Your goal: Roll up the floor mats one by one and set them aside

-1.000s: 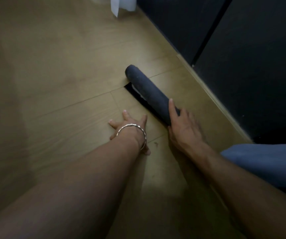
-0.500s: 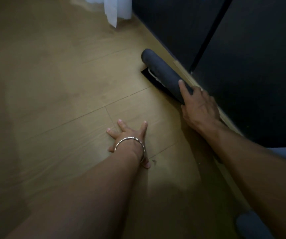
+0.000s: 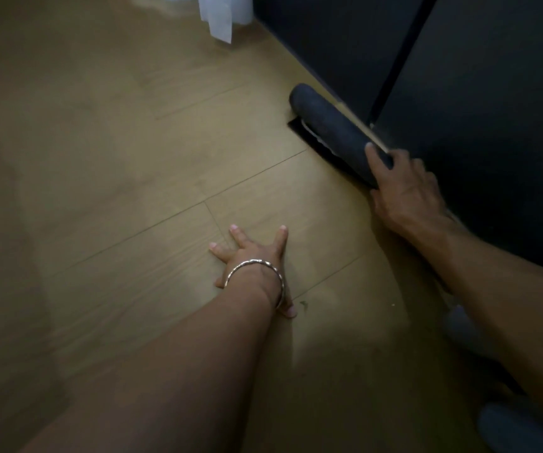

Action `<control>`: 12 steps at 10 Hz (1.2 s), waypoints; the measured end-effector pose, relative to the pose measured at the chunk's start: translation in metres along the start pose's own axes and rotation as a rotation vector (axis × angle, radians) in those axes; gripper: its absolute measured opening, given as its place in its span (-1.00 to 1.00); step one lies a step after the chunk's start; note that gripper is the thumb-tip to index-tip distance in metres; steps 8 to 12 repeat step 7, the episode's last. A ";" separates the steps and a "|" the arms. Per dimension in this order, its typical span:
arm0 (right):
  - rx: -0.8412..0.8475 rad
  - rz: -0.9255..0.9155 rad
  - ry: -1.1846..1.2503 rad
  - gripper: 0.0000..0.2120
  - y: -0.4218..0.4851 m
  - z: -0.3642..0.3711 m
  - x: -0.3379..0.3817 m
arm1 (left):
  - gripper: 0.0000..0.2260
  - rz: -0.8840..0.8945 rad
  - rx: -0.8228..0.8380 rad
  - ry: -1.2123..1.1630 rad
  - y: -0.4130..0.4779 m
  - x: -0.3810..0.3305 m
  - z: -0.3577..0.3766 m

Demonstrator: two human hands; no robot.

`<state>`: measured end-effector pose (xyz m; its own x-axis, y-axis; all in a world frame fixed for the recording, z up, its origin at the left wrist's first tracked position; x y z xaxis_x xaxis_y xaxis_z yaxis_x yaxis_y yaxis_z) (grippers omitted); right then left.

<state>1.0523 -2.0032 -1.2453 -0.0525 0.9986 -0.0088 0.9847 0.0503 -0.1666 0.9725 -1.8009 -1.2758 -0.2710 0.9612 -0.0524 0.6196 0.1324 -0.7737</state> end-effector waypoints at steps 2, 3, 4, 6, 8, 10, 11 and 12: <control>0.028 0.123 0.016 -0.25 0.003 0.005 -0.032 | 0.20 0.010 0.014 0.026 -0.001 0.000 -0.001; 0.017 0.173 -0.128 -0.27 0.004 0.000 -0.034 | 0.19 0.008 0.023 0.010 -0.004 0.000 -0.002; 0.007 0.206 -0.168 -0.29 0.005 -0.001 -0.030 | 0.19 0.012 0.018 -0.001 -0.004 0.001 -0.002; -0.003 0.229 -0.193 -0.23 -0.004 -0.008 -0.011 | 0.19 0.001 0.017 0.045 -0.006 0.000 -0.002; 0.025 -0.032 -0.096 -0.46 -0.018 -0.003 0.039 | 0.18 -0.009 -0.003 0.045 -0.010 -0.001 -0.007; 0.025 -0.032 -0.096 -0.46 -0.018 -0.003 0.039 | 0.18 -0.009 -0.003 0.045 -0.010 -0.001 -0.007; 0.025 -0.032 -0.096 -0.46 -0.018 -0.003 0.039 | 0.18 -0.009 -0.003 0.045 -0.010 -0.001 -0.007; 0.025 -0.032 -0.096 -0.46 -0.018 -0.003 0.039 | 0.18 -0.009 -0.003 0.045 -0.010 -0.001 -0.007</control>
Point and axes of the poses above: each hand's wrist, its own y-axis towards the middle knuckle, its own z-axis out of the palm, x = y × z, the point moved 4 cm from there along y, towards the middle knuckle, and after that the axes turned 4 degrees about -z, right-handed, at the moved point
